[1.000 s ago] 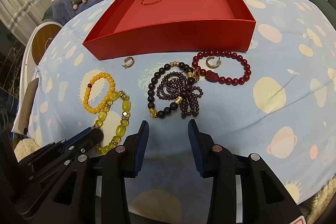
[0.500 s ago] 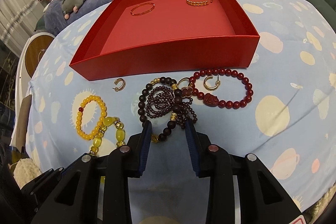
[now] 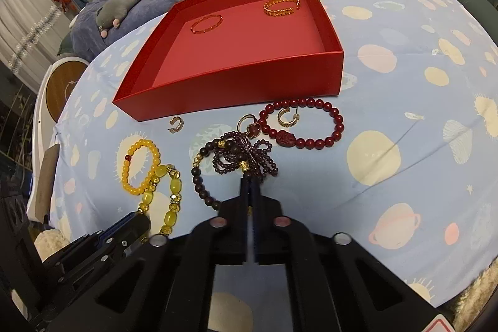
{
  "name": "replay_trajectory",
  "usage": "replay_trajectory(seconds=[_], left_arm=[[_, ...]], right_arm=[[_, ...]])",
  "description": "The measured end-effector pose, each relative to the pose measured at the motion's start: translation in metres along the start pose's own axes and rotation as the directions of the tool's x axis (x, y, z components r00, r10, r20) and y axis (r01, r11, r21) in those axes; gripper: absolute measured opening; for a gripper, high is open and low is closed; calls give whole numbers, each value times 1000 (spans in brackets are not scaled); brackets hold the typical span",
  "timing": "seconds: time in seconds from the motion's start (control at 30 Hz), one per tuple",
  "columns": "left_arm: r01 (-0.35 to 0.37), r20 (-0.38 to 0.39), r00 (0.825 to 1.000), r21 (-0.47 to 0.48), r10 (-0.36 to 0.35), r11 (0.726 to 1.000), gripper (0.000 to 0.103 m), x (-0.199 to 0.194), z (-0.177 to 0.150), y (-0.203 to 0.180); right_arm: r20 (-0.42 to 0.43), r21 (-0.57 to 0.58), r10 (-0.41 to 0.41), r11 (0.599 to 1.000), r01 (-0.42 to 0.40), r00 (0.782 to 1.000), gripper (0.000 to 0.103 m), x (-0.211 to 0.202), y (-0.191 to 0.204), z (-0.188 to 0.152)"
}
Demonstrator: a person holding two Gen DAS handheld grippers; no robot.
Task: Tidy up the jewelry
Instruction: 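Close the right tool on the dark garnet bead bracelet while the left tool holds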
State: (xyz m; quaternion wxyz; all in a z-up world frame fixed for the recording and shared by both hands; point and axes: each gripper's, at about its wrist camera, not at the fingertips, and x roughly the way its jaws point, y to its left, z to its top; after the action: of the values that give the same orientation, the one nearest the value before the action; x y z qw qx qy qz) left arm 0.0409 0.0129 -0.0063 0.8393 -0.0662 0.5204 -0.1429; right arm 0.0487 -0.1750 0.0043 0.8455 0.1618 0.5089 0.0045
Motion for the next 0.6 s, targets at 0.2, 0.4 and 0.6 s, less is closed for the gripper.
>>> replay_trajectory(seconds=[0.2,0.4,0.6], left_arm=[[-13,5,1000,14,13,1000,10,-1,-3,-2],[-16,8,1000,17,16,1000,10,-1,-3,-3],[-12,9,1000,15,12,1000,10,-2,-3,-3]], right_arm=[[-23,-19,-11,1000,11,1000,7,-3,-5,-10],[-17,-31,-32,999,31,999,25,2,1,-7],[-30,-55,-48,997,46,998,25,18,7,-6]])
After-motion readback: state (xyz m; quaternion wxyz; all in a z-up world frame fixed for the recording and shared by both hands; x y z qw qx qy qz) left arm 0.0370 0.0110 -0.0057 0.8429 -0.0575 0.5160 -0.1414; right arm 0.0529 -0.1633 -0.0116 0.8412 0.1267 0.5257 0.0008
